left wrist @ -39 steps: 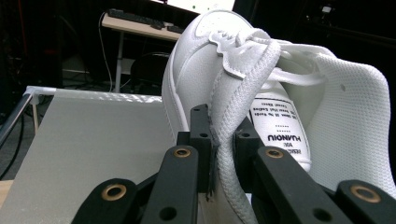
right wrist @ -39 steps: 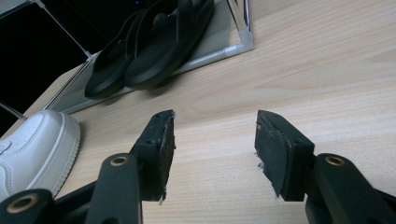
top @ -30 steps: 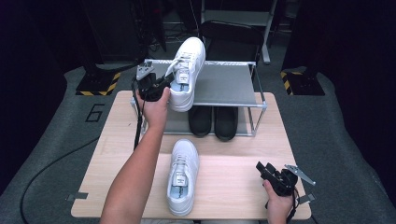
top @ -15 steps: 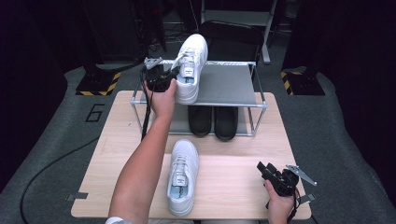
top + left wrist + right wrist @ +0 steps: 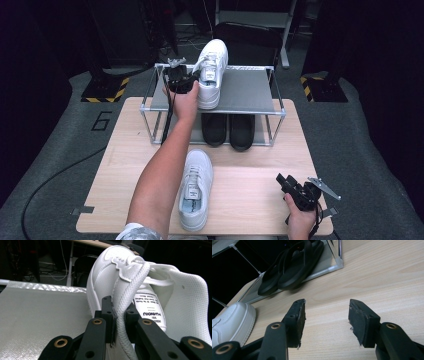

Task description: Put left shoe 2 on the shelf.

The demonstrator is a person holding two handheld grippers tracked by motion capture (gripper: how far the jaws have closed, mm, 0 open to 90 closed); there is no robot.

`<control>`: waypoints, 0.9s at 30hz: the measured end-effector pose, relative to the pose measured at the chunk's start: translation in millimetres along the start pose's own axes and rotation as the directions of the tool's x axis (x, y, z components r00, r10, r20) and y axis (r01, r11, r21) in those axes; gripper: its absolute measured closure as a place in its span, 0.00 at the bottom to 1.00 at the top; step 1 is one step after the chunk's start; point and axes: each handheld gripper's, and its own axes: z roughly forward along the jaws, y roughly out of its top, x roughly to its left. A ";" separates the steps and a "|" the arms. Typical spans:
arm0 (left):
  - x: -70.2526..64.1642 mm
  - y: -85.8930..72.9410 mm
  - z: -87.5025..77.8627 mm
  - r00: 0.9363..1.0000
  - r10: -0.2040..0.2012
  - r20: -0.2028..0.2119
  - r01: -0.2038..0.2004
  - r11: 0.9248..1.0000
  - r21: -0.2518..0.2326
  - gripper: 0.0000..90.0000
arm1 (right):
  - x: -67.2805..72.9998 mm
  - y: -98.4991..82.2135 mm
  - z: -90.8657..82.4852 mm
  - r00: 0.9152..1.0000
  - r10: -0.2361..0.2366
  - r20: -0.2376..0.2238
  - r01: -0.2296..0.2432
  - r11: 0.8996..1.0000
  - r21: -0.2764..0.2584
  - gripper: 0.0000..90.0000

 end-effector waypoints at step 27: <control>13.6 -7.7 28.6 0.992 -0.108 -0.067 0.115 0.987 0.111 0.89 | -0.3 -2.3 -2.1 1.000 0.017 -0.007 -0.017 1.000 0.002 0.53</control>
